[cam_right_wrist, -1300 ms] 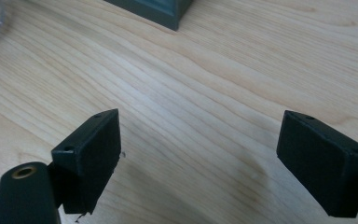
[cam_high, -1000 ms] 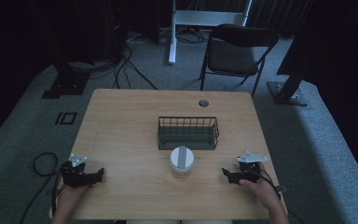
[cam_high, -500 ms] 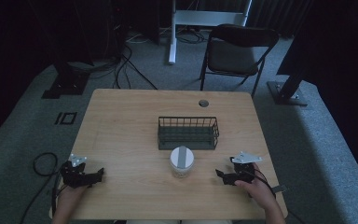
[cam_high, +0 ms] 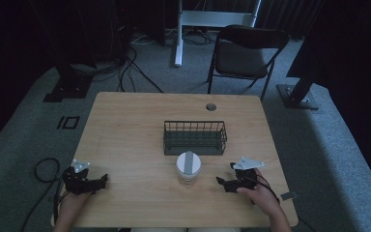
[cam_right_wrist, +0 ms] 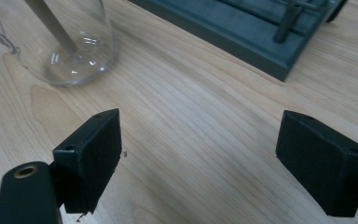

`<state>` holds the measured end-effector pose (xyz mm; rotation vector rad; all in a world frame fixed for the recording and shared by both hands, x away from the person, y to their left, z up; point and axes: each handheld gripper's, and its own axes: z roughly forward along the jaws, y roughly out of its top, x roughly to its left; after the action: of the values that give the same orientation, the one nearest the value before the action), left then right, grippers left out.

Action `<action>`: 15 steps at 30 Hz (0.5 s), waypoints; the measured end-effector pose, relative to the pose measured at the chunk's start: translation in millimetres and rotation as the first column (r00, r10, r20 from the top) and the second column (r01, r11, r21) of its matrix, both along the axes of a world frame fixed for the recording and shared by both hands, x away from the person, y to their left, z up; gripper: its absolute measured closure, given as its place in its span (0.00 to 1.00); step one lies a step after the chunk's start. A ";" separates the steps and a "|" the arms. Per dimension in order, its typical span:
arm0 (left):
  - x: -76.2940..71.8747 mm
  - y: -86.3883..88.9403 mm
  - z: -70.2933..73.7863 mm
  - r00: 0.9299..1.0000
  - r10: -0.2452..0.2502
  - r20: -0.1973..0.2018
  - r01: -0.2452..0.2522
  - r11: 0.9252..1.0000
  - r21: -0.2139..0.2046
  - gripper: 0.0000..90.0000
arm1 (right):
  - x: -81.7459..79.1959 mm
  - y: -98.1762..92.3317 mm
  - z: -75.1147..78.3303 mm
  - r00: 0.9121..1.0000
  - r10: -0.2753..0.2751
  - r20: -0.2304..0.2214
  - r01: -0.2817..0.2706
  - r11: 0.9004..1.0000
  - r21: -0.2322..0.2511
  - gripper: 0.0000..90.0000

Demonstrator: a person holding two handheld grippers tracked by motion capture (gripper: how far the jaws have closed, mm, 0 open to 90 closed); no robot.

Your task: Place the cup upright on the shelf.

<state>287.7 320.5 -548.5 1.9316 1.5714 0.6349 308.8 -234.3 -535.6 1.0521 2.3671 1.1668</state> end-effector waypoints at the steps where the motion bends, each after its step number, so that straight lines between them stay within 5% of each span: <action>1: 0.0 0.0 0.0 1.000 0.000 0.000 0.000 1.000 0.000 0.00 | 0.0 1.4 0.0 1.000 0.005 -0.001 -0.005 1.000 0.000 0.16; 15: 0.0 0.0 0.0 1.000 0.001 0.000 -0.001 1.000 0.000 0.00 | -0.9 21.0 3.7 0.998 0.065 0.007 -0.065 0.998 0.026 0.16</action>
<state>287.7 320.5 -548.5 1.9309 1.5719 0.6350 307.9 -213.2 -531.9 0.9854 2.4037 1.2256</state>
